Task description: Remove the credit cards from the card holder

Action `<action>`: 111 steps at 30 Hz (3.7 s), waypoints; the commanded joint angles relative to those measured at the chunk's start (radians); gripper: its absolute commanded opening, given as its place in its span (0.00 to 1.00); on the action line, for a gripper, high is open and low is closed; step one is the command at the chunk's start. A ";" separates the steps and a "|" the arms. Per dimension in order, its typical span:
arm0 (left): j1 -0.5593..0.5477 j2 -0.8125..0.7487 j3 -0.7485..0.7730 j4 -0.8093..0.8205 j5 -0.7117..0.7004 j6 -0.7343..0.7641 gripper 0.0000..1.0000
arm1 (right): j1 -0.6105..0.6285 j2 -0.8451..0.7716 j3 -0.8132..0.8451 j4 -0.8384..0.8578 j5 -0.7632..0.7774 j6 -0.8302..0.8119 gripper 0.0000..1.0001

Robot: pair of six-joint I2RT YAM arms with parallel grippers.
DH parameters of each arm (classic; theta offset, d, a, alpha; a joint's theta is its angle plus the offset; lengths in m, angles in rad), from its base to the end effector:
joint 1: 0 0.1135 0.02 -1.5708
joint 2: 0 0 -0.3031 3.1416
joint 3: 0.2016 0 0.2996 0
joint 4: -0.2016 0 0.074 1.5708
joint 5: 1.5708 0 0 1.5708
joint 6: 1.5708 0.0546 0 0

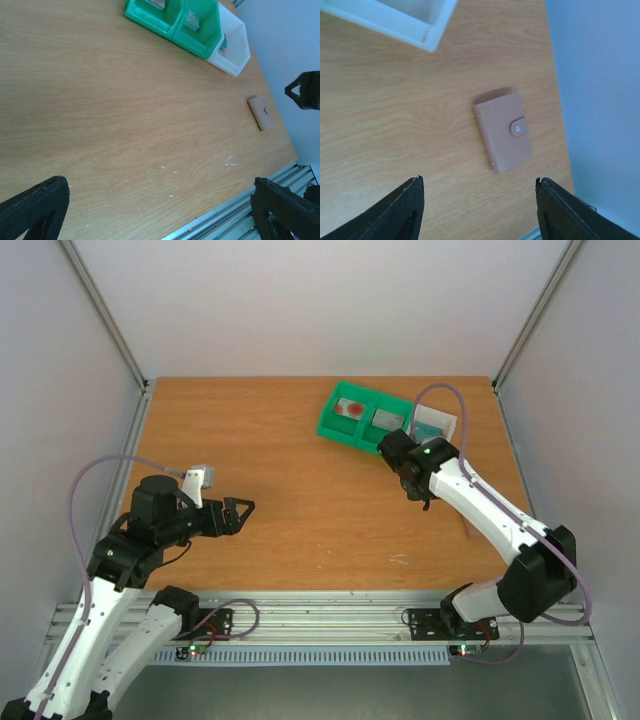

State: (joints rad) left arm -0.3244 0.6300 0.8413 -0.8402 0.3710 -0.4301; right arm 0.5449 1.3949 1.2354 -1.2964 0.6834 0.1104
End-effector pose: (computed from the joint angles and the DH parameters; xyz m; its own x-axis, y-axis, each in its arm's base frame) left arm 0.1363 -0.0667 0.3388 -0.7465 -0.1589 -0.6461 0.2901 0.7961 -0.5310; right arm 0.2570 0.1155 0.3090 -0.8818 -0.4346 -0.1831 -0.2443 0.7531 -0.6108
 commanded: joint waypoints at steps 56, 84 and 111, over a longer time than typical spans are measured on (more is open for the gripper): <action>-0.005 -0.084 -0.010 0.048 -0.032 0.044 0.99 | -0.378 0.703 0.050 0.202 0.064 -0.133 0.04; -0.005 -0.096 -0.016 0.044 -0.053 0.038 0.99 | 0.158 0.460 0.147 0.122 -0.445 0.064 0.01; -0.006 0.015 -0.002 0.052 0.046 -0.036 0.99 | 0.143 0.239 -0.148 0.416 -0.593 -0.033 0.68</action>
State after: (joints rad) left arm -0.3275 0.6067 0.8330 -0.8299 0.3489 -0.4213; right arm 0.7231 1.6550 1.1198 -0.9131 0.0788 0.1284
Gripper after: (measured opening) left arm 0.994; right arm 0.611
